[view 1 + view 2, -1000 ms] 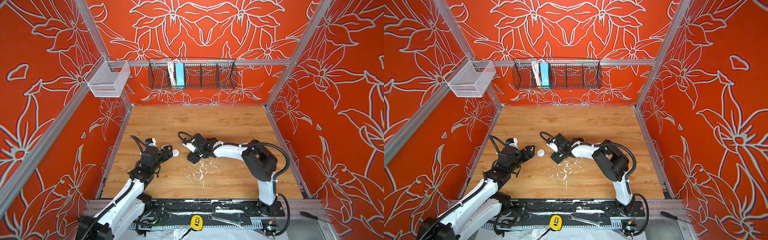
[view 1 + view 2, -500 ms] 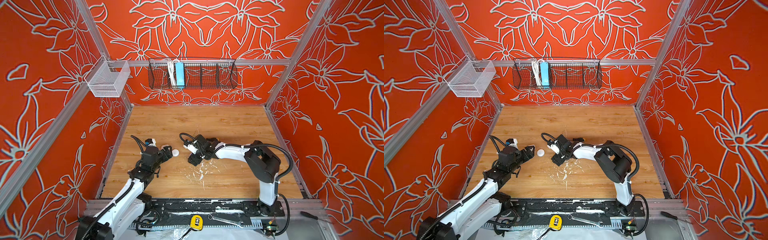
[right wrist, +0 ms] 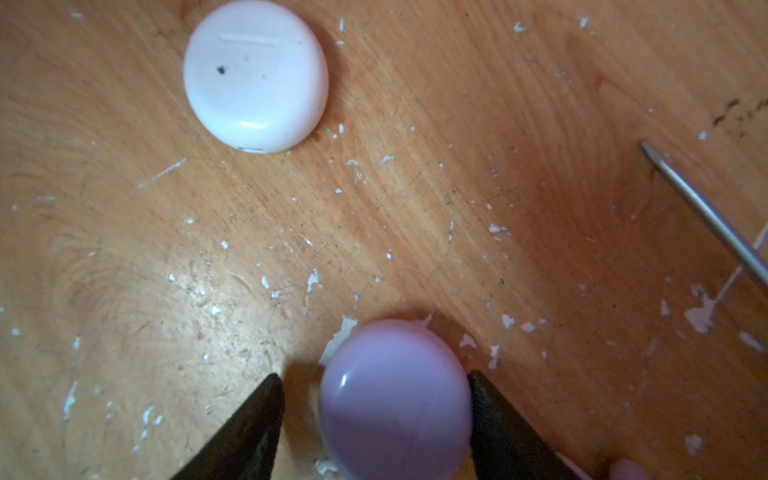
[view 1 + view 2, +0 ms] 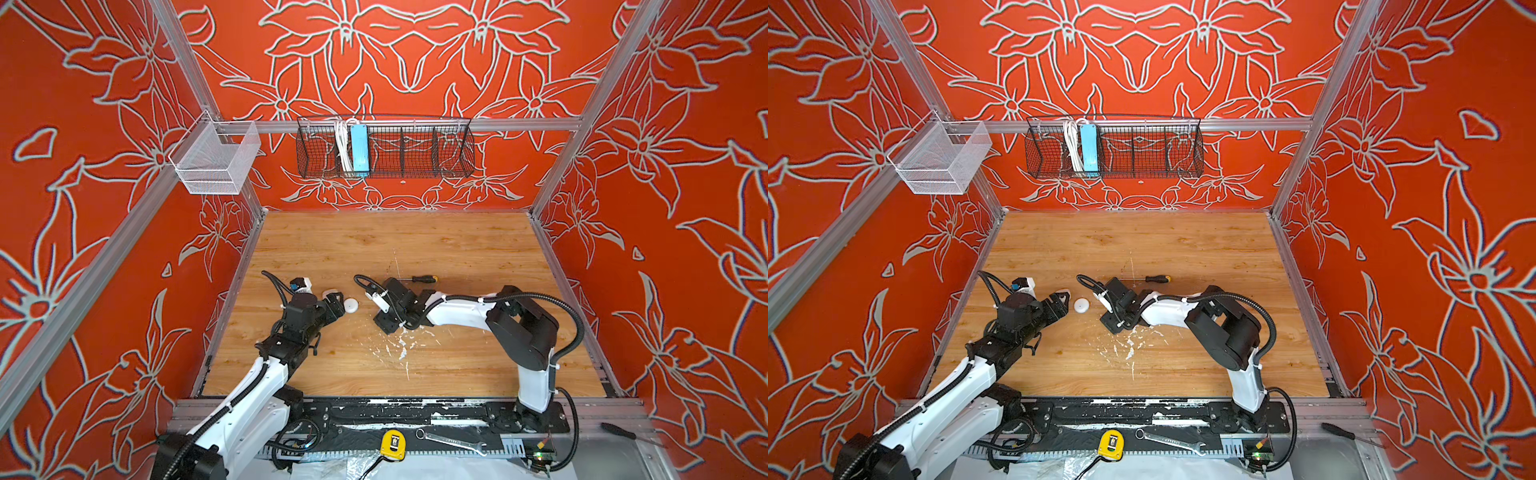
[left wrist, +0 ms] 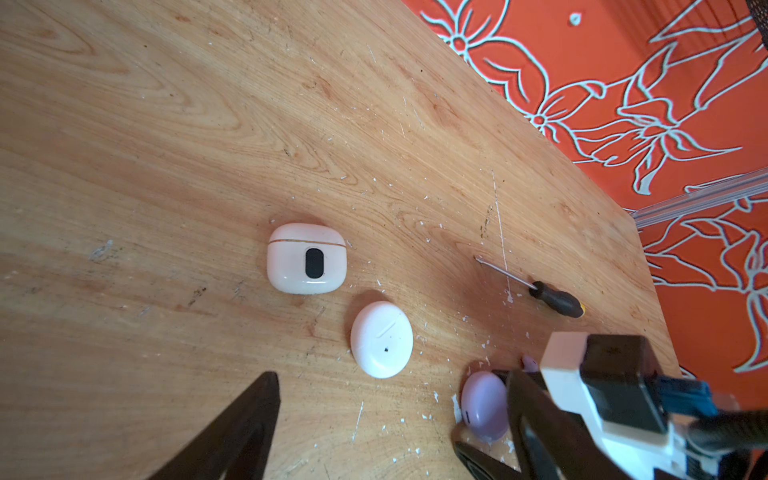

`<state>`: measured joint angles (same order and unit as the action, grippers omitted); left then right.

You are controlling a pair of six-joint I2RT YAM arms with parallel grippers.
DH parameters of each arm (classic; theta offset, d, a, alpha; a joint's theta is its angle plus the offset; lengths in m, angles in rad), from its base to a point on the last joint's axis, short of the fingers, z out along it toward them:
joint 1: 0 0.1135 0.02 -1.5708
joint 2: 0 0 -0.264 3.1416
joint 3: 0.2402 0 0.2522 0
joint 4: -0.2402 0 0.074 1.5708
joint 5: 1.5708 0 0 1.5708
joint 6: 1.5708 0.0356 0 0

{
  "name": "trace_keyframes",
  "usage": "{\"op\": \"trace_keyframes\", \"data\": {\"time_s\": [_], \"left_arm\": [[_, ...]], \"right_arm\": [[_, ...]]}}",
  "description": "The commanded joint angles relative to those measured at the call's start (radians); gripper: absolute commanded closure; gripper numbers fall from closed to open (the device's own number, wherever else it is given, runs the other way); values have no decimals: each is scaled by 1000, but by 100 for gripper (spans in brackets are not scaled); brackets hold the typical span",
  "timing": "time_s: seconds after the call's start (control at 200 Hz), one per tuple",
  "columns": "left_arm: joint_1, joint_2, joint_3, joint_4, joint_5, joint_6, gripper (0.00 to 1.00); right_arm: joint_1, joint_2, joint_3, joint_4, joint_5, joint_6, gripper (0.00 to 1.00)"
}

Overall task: Insert the wireless bluetooth earbuds into the charging case
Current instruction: 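Close the right gripper on the lilac round case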

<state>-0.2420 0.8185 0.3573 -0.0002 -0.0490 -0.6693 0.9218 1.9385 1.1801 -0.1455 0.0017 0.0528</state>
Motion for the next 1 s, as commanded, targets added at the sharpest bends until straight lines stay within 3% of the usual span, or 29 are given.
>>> {"op": "trace_keyframes", "data": {"time_s": [0.0, 0.11, 0.24, 0.485, 0.696, 0.991], "left_arm": [[3, -17, 15, -4, -14, 5, 15], [4, -24, 13, -3, -14, 5, 15], [3, -27, 10, -1, -15, 5, 15], [3, -27, 9, 0, -15, 5, 15], [3, -27, 10, -1, -15, 7, 15], [3, -28, 10, -2, -13, 5, 15]], "right_arm": [[5, -14, -25, 23, 71, 26, 33], [5, -9, -25, 20, 78, 32, 40], [7, -3, -21, 18, 83, 41, 40], [14, 20, -2, 7, 136, 91, 31], [29, 33, 12, -22, 215, 190, 25], [60, 31, 18, -44, 240, 328, 17]]}}
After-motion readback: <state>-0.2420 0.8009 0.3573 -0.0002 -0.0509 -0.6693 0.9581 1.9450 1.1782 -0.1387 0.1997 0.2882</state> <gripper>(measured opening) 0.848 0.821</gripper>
